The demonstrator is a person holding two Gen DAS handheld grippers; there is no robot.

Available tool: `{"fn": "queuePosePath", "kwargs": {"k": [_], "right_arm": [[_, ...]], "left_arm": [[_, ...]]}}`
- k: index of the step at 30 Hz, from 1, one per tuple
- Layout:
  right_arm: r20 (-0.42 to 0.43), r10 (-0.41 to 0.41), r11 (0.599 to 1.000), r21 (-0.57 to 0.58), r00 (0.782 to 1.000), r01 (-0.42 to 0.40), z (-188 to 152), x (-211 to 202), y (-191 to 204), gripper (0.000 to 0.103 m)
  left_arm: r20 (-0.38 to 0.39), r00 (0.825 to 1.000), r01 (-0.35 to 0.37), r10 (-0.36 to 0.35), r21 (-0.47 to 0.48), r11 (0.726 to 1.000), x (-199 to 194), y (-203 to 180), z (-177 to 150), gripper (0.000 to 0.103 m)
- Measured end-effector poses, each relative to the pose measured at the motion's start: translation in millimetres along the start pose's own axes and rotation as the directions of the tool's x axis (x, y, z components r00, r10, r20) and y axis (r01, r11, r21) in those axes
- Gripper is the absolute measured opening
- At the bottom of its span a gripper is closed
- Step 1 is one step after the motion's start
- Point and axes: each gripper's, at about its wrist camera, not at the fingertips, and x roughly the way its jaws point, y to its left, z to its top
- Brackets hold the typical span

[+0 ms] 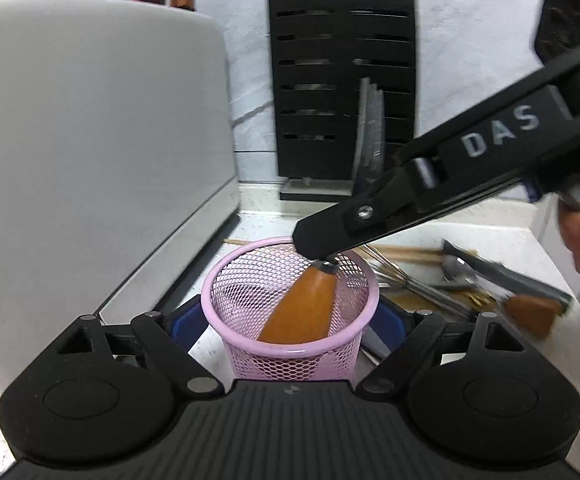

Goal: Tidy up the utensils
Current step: 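Lift the fork with the right tool and lower it handle-first into the pink cup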

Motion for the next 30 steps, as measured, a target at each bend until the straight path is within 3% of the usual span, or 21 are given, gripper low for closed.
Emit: {"fn": "queuePosePath", "kwargs": {"k": [6,13,21,30], "right_arm": [[-0.025,-0.013,0.996,-0.088,1.000,0.011,-12,-12,26,0.002],[-0.028,-0.094,0.964,-0.253,0.995,0.084,-28,-6,43,0.002],[-0.055,-0.159,0.937,-0.324,0.986,0.133,-34,9,38,0.002],[-0.060,-0.165,0.927,-0.352,0.985,0.133,-38,12,43,0.005]], "left_arm": [[-0.010,0.999,0.052,-0.051,0.071,0.996,-19,-8,-8,0.098],[-0.026,0.998,0.060,-0.059,0.034,0.998,-16,-2,-6,0.097],[-0.023,0.998,0.055,-0.054,0.042,0.998,-17,-6,-8,0.097],[-0.019,0.999,0.047,-0.046,0.053,0.998,-19,-8,-10,0.097]]}}
